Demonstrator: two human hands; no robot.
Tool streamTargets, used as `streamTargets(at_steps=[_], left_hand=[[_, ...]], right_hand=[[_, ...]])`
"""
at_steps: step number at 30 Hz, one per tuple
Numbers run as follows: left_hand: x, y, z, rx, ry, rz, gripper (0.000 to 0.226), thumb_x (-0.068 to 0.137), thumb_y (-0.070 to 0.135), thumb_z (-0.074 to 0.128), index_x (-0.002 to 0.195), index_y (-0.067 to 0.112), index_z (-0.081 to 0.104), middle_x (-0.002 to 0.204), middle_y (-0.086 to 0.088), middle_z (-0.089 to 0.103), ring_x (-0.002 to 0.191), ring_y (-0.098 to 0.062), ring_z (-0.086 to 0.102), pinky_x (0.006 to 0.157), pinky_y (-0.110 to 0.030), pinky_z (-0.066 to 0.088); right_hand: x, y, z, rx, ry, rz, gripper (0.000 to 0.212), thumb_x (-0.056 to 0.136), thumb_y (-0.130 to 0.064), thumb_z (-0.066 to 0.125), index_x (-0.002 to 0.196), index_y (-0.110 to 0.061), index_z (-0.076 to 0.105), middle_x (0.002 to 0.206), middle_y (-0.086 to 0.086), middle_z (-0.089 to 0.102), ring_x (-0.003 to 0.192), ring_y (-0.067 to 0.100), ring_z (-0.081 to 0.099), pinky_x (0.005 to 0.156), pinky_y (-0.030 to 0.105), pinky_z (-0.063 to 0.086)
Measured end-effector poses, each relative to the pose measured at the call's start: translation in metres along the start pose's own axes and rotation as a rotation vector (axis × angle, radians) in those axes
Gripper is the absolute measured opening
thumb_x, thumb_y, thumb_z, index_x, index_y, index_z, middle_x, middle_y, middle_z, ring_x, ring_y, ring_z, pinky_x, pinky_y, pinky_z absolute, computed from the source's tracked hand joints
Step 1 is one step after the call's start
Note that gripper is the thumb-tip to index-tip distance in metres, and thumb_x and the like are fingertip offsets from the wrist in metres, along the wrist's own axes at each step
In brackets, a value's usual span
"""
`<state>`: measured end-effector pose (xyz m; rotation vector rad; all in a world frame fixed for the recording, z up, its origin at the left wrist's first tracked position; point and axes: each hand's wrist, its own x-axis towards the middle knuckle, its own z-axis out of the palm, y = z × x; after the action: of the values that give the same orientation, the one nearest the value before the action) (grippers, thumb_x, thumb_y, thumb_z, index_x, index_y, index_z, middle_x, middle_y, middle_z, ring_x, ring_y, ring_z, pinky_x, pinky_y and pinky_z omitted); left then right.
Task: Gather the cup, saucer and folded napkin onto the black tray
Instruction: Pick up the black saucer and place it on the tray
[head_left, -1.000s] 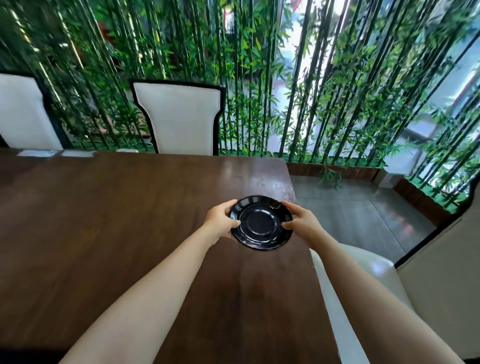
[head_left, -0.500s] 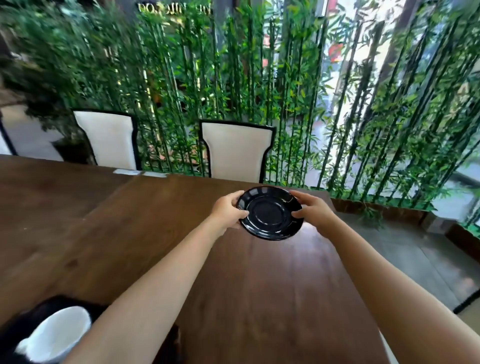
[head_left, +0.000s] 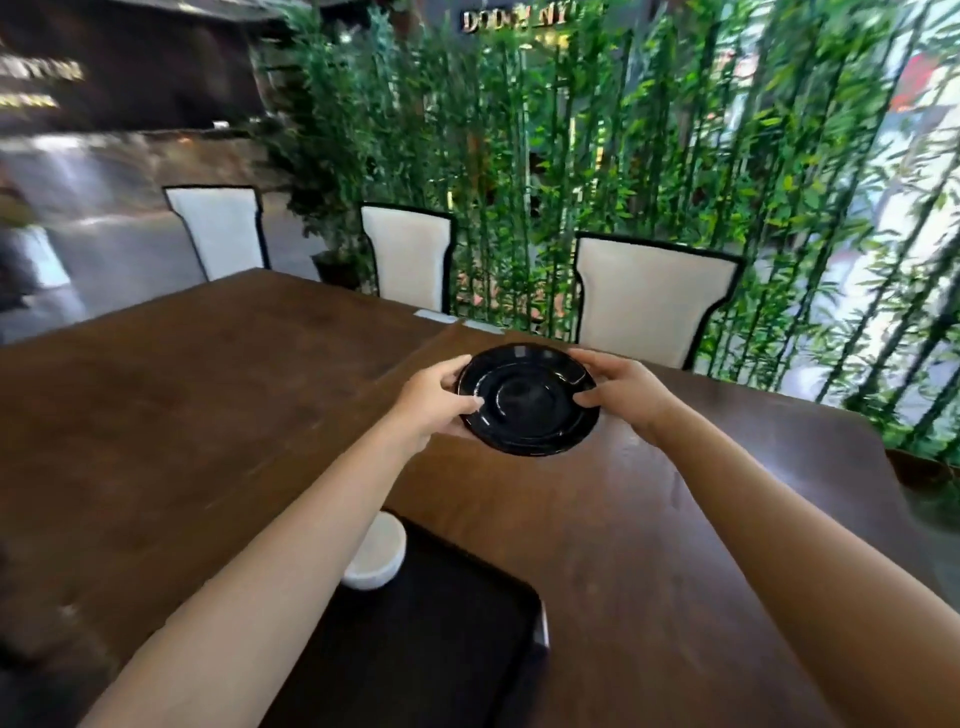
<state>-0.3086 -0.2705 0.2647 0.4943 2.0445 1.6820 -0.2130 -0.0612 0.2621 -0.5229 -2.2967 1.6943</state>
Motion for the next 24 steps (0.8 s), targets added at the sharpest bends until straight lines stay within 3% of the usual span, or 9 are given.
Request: streamTargets(at_steps=[4,7,10,13,19,24], left_hand=[[-0.026,-0.013,-0.064,-0.063,0.098,-0.025,0.066,0.081,-0.009,0.063,0.139,0.014,0.041,0.133,-0.011,0.048,0.105,-0.031,0.058,0.052,-0.035,0.06],[-0.048,-0.027,-0.107,-0.065,0.183,-0.05,0.066,0.081,-0.008,0.063,0.139,0.015,0.041,0.129,-0.009,0.048,0.103,-0.03,0.059,0.053,-0.035,0.06],[-0.069,-0.042,-0.146,-0.063,0.258,-0.099,0.065,0.082,-0.008,0.062,0.139,0.017,0.041,0.129,-0.007,0.047,0.107,-0.031,0.058,0.056,-0.037,0.06],[-0.09,-0.059,-0.178,-0.097,0.322,-0.121,0.064,0.082,-0.01,0.06,0.139,0.015,0.041,0.131,-0.008,0.048,0.098,-0.028,0.06,0.053,-0.035,0.06],[-0.125,-0.09,-0.229,-0.128,0.438,-0.165,0.066,0.081,-0.01,0.062,0.139,0.015,0.042,0.129,-0.009,0.046,0.095,-0.026,0.06,0.051,-0.034,0.059],[-0.144,-0.117,-0.254,-0.164,0.499,-0.188,0.068,0.08,-0.011,0.063,0.139,0.014,0.041,0.124,-0.007,0.049,0.092,-0.024,0.062,0.052,-0.034,0.059]], right_hand=[[0.008,-0.021,0.064,0.013,-0.146,-0.01,0.066,0.079,0.016,0.056,0.137,-0.014,0.047,0.124,0.003,0.058,0.107,0.018,0.055,0.067,0.02,0.049],[0.011,-0.032,0.113,0.007,-0.236,-0.027,0.065,0.08,0.015,0.056,0.137,-0.015,0.048,0.123,0.0,0.057,0.105,0.016,0.054,0.059,0.015,0.047],[0.013,-0.039,0.161,-0.022,-0.317,-0.044,0.064,0.08,0.014,0.056,0.135,-0.017,0.049,0.118,0.0,0.059,0.104,0.017,0.056,0.059,0.015,0.047],[0.011,-0.044,0.204,-0.022,-0.4,-0.046,0.063,0.08,0.015,0.055,0.135,-0.017,0.051,0.12,0.003,0.061,0.104,0.02,0.058,0.067,0.022,0.05],[-0.001,-0.054,0.273,-0.018,-0.519,-0.04,0.063,0.083,0.016,0.053,0.138,-0.013,0.045,0.117,0.0,0.056,0.101,0.017,0.054,0.049,0.007,0.048],[-0.01,-0.049,0.31,0.023,-0.597,-0.002,0.064,0.083,0.019,0.049,0.139,-0.012,0.043,0.126,0.002,0.055,0.106,0.02,0.055,0.056,0.014,0.054]])
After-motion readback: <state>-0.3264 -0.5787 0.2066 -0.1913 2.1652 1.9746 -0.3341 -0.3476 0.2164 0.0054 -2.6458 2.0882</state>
